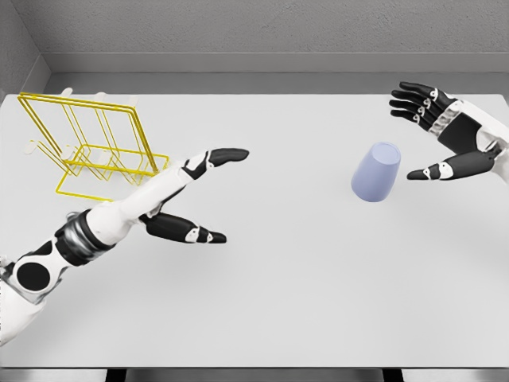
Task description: Place the cup on the cup holder with both arms
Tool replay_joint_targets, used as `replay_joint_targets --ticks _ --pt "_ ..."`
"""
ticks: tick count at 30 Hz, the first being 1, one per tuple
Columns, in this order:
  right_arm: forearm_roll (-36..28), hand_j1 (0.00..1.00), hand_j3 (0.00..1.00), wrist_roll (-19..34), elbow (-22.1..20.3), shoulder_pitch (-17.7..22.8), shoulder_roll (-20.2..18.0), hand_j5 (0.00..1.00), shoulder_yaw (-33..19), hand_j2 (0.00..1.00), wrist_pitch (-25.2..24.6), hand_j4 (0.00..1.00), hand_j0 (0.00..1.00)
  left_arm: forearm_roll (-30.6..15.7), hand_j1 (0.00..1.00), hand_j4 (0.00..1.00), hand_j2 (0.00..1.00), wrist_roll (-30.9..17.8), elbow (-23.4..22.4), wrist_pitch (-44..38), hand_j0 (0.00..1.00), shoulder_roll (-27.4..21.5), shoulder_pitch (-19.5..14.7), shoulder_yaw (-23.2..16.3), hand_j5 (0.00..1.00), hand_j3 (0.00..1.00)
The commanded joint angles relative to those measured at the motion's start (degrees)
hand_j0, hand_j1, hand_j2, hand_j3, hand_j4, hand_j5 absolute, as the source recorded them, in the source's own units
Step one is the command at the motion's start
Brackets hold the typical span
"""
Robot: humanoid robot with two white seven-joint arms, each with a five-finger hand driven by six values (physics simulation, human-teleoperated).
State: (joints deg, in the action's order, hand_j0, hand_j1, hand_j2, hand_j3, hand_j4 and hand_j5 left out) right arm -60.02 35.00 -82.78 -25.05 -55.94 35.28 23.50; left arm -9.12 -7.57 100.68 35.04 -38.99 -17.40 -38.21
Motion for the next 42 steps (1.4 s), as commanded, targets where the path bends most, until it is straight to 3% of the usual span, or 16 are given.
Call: replay_joint_targets --ticks 1,3,4,8,11,13,14,16,18,21,33,37,40,42 --pt "-0.45 1.00 1.00 0.00 0.07 0.00 0.04 1.00 -0.03 1.00 -0.04 1.00 1.00 -0.46 1.00 1.00 1.00 -0.08 -0.05 -0.04 1.00 0.67 -0.09 -1.87 1.00 1.00" --pt "-0.45 1.00 1.00 0.00 0.25 0.70 0.04 1.00 -0.12 1.00 -0.04 1.00 1.00 -0.72 1.00 1.00 1.00 -0.26 -0.05 -0.04 1.00 1.28 -0.52 -2.48 1.00 1.00" --pt "-0.36 1.00 1.00 0.00 1.13 0.79 0.13 1.00 -0.12 1.00 -0.04 1.00 1.00 -0.81 1.00 1.00 1.00 -0.43 -0.13 -0.04 1.00 1.20 -1.93 -4.59 1.00 1.00" --pt "-0.36 1.00 1.00 0.00 5.87 1.85 0.31 1.00 -0.30 1.00 -0.04 1.00 1.00 -0.55 1.00 1.00 1.00 -1.05 -0.13 -0.04 1.00 1.20 -2.90 -5.12 1.00 1.00" --pt "-0.36 1.00 1.00 0.00 9.04 2.46 3.56 1.00 -2.14 1.00 0.05 1.00 1.00 -0.46 1.00 1.00 1.00 -1.05 -0.13 -0.04 1.00 2.25 -3.52 -5.12 1.00 1.00" --pt "-0.36 1.00 1.00 0.00 11.06 3.87 4.26 1.00 -2.23 1.00 0.05 1.00 1.00 -2.22 1.00 1.00 1.00 -0.96 -0.13 -0.04 1.00 2.43 -3.52 -5.21 1.00 1.00" --pt "-0.36 1.00 1.00 0.00 12.81 3.87 6.02 1.00 -2.23 1.00 0.05 1.00 1.00 -5.20 1.00 1.00 1.00 -0.87 -0.13 -0.67 1.00 2.60 -3.69 -7.49 1.00 1.00" --pt "-0.36 1.00 1.00 0.00 15.28 4.75 8.22 1.00 -3.90 1.00 -0.04 1.00 1.00 -8.72 1.00 1.00 1.00 -0.87 -0.22 -5.50 1.00 2.60 -3.69 -7.85 1.00 1.00" --pt "-0.18 1.00 1.00 0.00 16.07 5.36 9.10 1.00 -4.25 1.00 0.05 1.00 1.00 -13.38 1.00 1.00 1.00 -0.78 -0.40 -15.61 1.00 2.60 -4.13 -7.85 1.00 1.00" --pt "1.48 1.00 1.00 0.00 18.62 5.36 10.94 1.00 -4.25 1.00 0.05 1.00 1.00 -13.12 1.00 1.00 1.00 -0.43 -1.01 -23.35 1.00 3.57 -4.66 -7.67 1.00 1.00" --pt "7.02 1.00 1.00 0.00 19.23 5.36 14.81 1.00 -6.10 1.00 -0.04 1.00 1.00 -12.15 1.00 1.00 1.00 -0.43 -1.01 -23.61 1.00 6.12 -4.57 -7.32 1.00 1.00" --pt "9.84 1.00 1.00 0.00 20.20 5.27 16.39 1.00 -6.18 1.00 0.05 1.00 1.00 -12.33 1.00 1.00 1.00 -0.87 -4.18 -23.61 1.00 6.65 -4.75 -7.05 1.00 1.00" --pt "10.01 1.00 1.00 0.00 21.08 5.27 17.09 1.00 -6.18 1.00 0.05 1.00 1.00 -12.15 1.00 1.00 1.00 -0.87 -8.39 -23.52 1.00 10.60 -4.75 -7.05 1.00 1.00" --pt "10.01 1.00 1.00 0.00 21.34 5.10 17.80 1.00 -6.18 1.00 0.05 1.00 1.00 -12.15 1.00 1.00 1.00 -0.78 -9.19 -23.00 1.00 10.69 -4.48 -6.97 1.00 1.00"
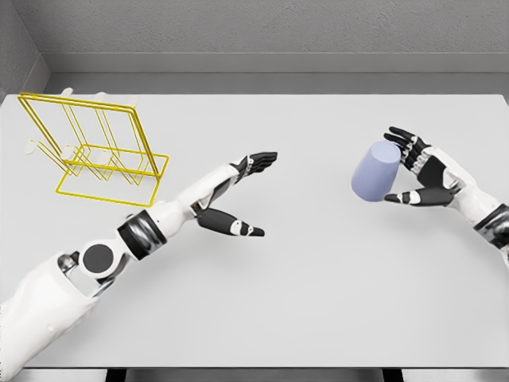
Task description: Place the cup on the cup holder with both arms
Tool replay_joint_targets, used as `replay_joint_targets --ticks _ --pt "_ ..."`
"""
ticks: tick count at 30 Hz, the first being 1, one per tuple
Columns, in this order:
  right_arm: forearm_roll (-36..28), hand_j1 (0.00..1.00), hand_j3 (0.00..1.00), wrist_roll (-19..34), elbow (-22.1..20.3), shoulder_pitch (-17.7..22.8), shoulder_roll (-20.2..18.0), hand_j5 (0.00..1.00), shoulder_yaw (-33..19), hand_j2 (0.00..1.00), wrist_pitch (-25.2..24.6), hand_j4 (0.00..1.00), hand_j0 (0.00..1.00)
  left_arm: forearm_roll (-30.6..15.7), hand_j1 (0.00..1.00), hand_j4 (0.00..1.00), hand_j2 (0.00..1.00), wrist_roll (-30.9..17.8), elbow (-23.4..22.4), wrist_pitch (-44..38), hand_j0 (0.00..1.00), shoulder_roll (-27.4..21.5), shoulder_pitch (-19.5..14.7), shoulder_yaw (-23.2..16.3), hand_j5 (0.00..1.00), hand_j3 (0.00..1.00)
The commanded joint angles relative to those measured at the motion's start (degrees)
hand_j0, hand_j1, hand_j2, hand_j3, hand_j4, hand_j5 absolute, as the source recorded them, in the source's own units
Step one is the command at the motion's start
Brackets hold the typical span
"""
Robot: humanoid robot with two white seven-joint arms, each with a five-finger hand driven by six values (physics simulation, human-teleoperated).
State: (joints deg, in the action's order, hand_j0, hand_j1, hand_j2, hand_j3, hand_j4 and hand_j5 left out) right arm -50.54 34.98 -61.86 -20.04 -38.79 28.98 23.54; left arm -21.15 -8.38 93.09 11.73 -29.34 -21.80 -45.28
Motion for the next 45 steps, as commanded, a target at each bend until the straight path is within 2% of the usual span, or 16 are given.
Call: replay_joint_targets --ticks 1,4,14,17,20,28,34,41,45 --pt "0.62 1.00 1.00 0.02 0.51 0.09 0.65 1.00 0.11 1.00 0.01 1.00 1.00 -0.12 1.00 1.00 1.00 0.11 -1.60 0.58 1.00 1.12 0.00 0.02 1.00 1.00" --pt "1.93 1.00 1.00 0.02 1.92 -0.35 1.79 1.00 -0.33 1.00 0.01 1.00 1.00 -0.12 1.00 1.00 1.00 0.38 -2.21 3.04 1.00 1.83 0.26 0.02 1.00 1.00" --pt "3.34 1.00 1.00 0.02 2.79 -1.23 3.20 1.00 -0.50 1.00 -0.08 1.00 1.00 -0.21 1.00 1.00 1.00 0.47 -2.21 3.30 1.00 2.09 1.23 0.02 1.00 1.00" --pt "3.43 1.00 1.00 0.02 3.15 -1.23 3.81 1.00 -0.50 1.00 -0.08 1.00 1.00 -0.21 1.00 1.00 1.00 0.47 -4.50 8.66 1.00 2.53 1.58 0.02 1.00 1.00" --pt "3.95 1.00 1.00 0.02 3.41 -1.32 3.99 1.00 -0.50 1.00 -0.16 1.00 1.00 -0.21 1.00 1.00 1.00 0.47 -4.94 8.66 1.00 2.62 1.58 0.11 1.00 1.00" --pt "5.71 1.00 1.00 0.02 4.64 -2.02 5.13 1.00 -0.42 1.00 -0.16 1.00 1.00 -0.21 1.00 1.00 1.00 0.55 -9.59 8.05 1.00 4.64 1.32 0.19 1.00 1.00" --pt "5.89 1.00 1.00 0.02 4.64 -1.93 5.13 1.00 -0.42 1.00 -0.16 1.00 1.00 -0.39 1.00 1.00 1.00 0.55 -10.30 8.40 1.00 4.90 1.23 0.19 1.00 1.00" --pt "5.89 0.89 0.89 0.02 4.73 -1.93 5.13 0.89 -0.15 0.89 -0.25 0.89 0.89 -0.92 1.00 1.00 1.00 0.55 -11.09 8.49 1.00 5.25 1.23 0.19 1.00 1.00" --pt "5.89 0.86 0.86 0.02 4.90 -1.93 5.13 0.86 -0.15 0.86 -0.25 0.86 0.86 -0.74 1.00 1.00 1.00 0.55 -12.49 8.22 1.00 5.87 1.14 0.19 1.00 1.00"
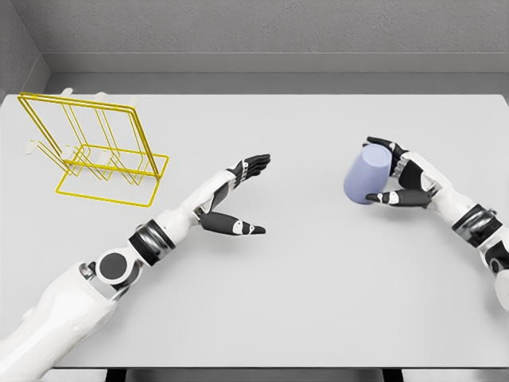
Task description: Place the cup on the cup holder with both arms
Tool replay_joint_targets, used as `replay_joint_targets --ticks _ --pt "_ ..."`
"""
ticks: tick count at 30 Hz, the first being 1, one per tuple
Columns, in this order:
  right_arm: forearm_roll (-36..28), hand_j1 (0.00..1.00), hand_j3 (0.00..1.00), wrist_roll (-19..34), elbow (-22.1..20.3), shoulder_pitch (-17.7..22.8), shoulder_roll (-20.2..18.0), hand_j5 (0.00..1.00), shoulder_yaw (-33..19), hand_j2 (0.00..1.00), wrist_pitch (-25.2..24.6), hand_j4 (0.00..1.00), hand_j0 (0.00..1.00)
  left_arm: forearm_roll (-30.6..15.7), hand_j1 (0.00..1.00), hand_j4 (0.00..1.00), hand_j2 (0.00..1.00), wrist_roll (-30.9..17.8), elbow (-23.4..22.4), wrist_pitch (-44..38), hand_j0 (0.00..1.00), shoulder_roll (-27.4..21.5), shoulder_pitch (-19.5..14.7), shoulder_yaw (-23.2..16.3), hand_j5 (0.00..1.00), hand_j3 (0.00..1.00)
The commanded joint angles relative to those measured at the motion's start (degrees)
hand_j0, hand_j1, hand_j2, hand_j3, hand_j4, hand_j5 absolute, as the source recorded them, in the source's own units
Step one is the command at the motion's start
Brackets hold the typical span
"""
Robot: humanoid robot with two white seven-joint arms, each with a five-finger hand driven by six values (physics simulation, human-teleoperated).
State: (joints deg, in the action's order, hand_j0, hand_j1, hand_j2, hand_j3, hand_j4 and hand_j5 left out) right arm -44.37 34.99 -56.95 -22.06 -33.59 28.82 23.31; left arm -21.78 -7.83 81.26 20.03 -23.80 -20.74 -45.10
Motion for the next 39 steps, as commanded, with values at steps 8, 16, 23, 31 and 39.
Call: replay_joint_targets --ticks 8,16,23,31,39 --pt "1.30 0.76 0.76 0.01 0.26 0.00 0.37 0.76 0.01 0.76 -0.02 0.76 0.76 -0.01 1.00 1.00 1.00 0.00 -0.84 0.01 1.00 0.34 -0.09 0.01 1.00 1.00" --pt "1.30 0.65 0.65 0.01 0.35 -0.09 0.54 0.65 -0.17 0.65 0.16 0.65 0.65 0.16 1.00 1.00 1.00 0.00 -1.54 0.19 1.00 0.34 -0.09 0.01 1.00 1.00" --pt "1.30 0.64 0.64 0.01 -0.26 -1.32 0.28 0.64 -0.25 0.64 0.25 0.64 0.64 0.16 1.00 1.00 1.00 0.00 -1.98 0.28 1.00 0.42 -0.26 0.01 1.00 1.00" --pt "1.30 0.64 0.64 0.01 -2.64 -2.64 -0.16 0.64 -0.34 0.64 0.33 0.64 0.64 0.16 1.00 1.00 1.00 0.00 -2.33 0.28 1.00 0.42 -0.26 0.10 1.00 1.00" --pt "1.30 0.64 0.64 0.01 -8.00 -2.37 0.28 0.64 -0.25 0.64 0.25 0.64 0.64 0.34 1.00 1.00 1.00 -0.08 -2.42 0.28 1.00 0.42 -0.26 0.80 1.00 1.00"
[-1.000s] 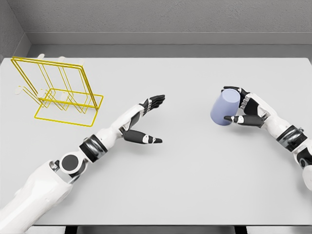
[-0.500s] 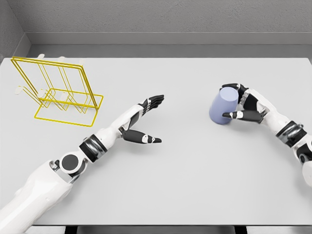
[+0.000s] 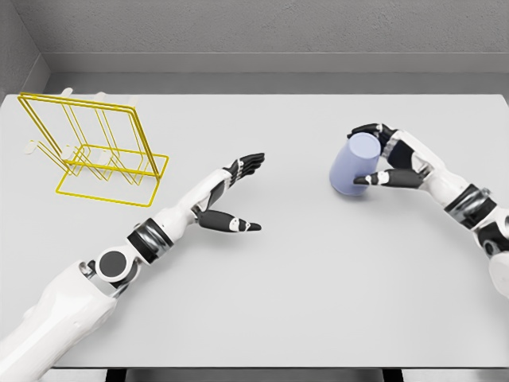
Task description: Place the cup on the cup holder with both arms
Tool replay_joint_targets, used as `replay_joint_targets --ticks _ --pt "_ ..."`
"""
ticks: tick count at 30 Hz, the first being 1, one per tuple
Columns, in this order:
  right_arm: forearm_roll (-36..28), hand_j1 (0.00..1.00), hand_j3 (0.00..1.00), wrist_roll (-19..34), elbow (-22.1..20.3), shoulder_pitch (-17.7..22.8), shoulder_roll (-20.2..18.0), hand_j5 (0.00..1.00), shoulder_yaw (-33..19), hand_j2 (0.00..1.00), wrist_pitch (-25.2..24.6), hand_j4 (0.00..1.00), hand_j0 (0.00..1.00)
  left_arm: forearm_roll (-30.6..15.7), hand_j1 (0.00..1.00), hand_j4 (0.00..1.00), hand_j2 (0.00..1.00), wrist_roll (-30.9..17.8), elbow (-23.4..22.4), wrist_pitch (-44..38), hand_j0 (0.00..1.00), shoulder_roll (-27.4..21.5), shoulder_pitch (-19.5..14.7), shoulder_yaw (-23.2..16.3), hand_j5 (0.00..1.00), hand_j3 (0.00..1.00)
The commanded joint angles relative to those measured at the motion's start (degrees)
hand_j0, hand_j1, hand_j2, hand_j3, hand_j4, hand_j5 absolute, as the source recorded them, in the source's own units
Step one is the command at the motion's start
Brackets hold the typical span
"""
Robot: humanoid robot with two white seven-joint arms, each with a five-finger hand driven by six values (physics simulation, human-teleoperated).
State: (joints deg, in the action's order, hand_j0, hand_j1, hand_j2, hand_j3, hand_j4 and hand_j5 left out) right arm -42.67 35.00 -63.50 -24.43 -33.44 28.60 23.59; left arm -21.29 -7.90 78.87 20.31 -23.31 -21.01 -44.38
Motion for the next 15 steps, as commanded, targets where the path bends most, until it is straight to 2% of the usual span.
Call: replay_joint_targets --ticks 1,7,15 --pt "-0.40 0.64 0.64 0.00 -1.89 0.00 0.21 0.64 0.06 0.64 -0.04 0.64 0.64 -0.15 1.00 1.00 1.00 -0.01 -0.03 0.00 1.00 0.02 0.00 0.09 1.00 1.00" --pt "-0.31 0.63 0.63 0.00 -4.53 0.09 2.06 0.63 1.02 0.63 -0.13 0.63 0.63 -0.24 1.00 1.00 1.00 -0.01 -0.12 0.00 1.00 -0.07 0.00 0.18 1.00 1.00" --pt "0.92 0.62 0.62 0.00 -4.79 -0.09 6.54 0.62 2.69 0.62 -0.13 0.62 0.62 -0.41 1.00 1.00 1.00 -0.01 -0.12 0.08 1.00 -0.07 0.00 0.26 1.00 1.00"
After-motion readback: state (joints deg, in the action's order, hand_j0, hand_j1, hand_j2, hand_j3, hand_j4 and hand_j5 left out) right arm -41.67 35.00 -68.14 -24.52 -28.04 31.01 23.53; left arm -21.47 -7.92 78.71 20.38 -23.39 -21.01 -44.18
